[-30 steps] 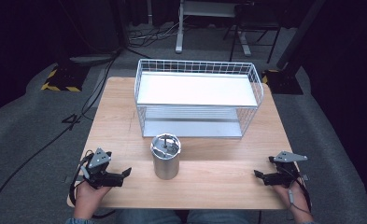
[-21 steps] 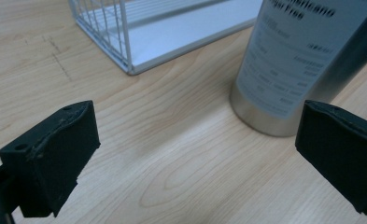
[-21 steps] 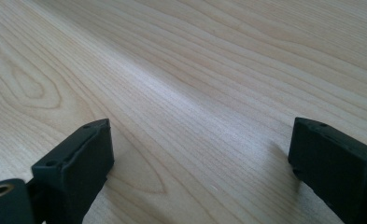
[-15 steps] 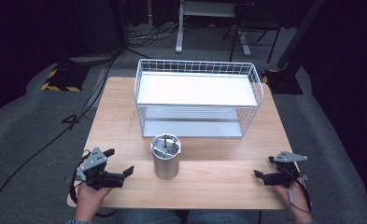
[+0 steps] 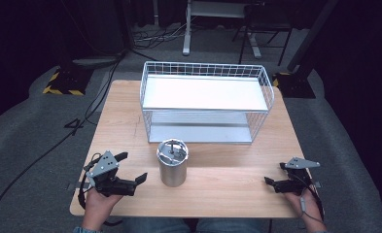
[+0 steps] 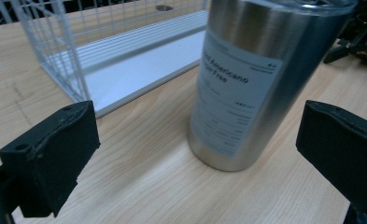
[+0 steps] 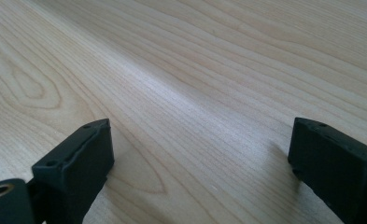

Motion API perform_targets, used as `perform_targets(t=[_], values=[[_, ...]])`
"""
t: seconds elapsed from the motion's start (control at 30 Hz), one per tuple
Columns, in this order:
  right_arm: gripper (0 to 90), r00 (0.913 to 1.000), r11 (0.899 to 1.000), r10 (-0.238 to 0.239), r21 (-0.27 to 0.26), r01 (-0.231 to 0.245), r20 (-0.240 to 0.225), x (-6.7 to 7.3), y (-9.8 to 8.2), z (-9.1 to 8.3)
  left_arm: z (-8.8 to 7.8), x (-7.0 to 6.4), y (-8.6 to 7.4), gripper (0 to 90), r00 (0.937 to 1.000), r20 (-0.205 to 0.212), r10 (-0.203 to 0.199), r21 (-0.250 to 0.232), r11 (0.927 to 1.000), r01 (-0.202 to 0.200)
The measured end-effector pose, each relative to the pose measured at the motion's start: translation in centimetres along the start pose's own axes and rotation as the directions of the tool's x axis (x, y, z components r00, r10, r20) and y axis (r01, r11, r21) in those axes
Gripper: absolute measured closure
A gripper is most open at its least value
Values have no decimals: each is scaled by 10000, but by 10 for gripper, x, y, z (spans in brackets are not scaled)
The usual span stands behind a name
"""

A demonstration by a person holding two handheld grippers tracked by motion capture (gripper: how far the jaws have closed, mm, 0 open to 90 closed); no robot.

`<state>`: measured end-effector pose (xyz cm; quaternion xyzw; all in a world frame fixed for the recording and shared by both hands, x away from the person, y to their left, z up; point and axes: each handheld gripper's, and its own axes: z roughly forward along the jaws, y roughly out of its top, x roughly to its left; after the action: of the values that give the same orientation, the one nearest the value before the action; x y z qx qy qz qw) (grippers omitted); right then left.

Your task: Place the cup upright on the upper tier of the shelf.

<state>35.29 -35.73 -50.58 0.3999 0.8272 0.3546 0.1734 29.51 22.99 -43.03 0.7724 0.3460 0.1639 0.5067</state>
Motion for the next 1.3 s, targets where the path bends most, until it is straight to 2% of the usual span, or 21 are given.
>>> perform_targets(t=[0.2, 0.37, 0.47, 0.7, 0.83, 1.13, 1.3], values=[[76, 10000, 10000, 11, -7, -11, 18, 0, 0, 0, 5, -7, 9, 0, 9987, 284, 413, -83, 9991, -411], [76, 10000, 10000, 13, -10, -13, 34, 0, 0, 0, 10, -11, 13, 0, 9973, 570, 457, -196, 9988, -447], [76, 10000, 10000, 14, -10, -14, 34, 0, 0, 0, 15, -13, 15, 0, 9950, 845, 525, -213, 9985, -509], [79, 10000, 10000, 18, -6, -18, 39, 0, 0, 0, 28, -19, 20, 0, 9902, 1192, 722, -179, 9973, -706], [79, 10000, 10000, 34, 6, -34, 55, 0, 0, 0, 34, -21, 22, 0, 9909, 1110, 762, -164, 9971, -748], [81, 9999, 9999, 115, -32, -114, 118, -1, 0, 0, 52, -26, 25, 0, 9889, 1300, 722, -117, 9974, -713], [81, 9998, 9999, 148, -35, -148, 141, -1, 0, 0, 62, -29, 27, 0, 9898, 1229, 724, -81, 9974, -720]])
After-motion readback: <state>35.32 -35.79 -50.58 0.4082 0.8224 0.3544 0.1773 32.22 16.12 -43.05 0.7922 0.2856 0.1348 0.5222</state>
